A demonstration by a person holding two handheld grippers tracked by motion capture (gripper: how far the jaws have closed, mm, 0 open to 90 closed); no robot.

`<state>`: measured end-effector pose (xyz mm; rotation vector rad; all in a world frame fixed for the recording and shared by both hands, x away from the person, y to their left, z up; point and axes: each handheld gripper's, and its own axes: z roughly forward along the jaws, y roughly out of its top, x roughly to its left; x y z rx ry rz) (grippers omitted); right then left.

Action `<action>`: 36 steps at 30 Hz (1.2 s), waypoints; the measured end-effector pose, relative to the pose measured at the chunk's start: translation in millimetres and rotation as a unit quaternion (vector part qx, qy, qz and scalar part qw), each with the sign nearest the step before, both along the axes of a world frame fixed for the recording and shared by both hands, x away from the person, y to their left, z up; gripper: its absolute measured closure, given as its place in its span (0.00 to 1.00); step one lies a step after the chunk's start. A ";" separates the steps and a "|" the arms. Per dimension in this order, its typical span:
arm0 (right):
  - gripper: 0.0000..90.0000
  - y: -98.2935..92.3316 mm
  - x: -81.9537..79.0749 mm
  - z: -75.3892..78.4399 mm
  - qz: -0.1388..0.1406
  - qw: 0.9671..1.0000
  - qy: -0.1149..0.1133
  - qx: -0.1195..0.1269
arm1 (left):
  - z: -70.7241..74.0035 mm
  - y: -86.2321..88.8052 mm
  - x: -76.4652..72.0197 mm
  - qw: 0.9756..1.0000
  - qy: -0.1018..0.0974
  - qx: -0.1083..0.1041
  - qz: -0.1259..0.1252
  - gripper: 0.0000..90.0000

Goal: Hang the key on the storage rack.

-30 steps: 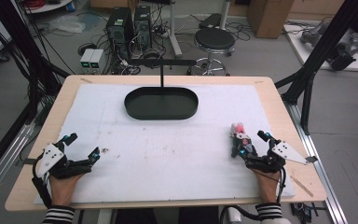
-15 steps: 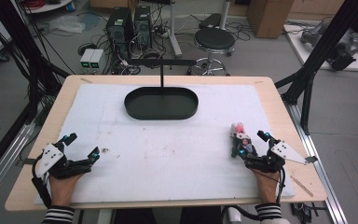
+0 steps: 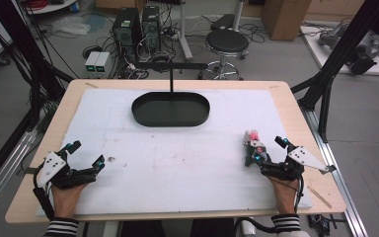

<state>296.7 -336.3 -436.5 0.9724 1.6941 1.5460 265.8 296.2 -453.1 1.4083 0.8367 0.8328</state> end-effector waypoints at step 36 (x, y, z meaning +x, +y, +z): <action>0.01 18.0 52.9 57.9 -0.010 0.963 0.223 -0.148 | 0.6 1.3 2.1 1.000 0.013 -0.006 0.006 0.02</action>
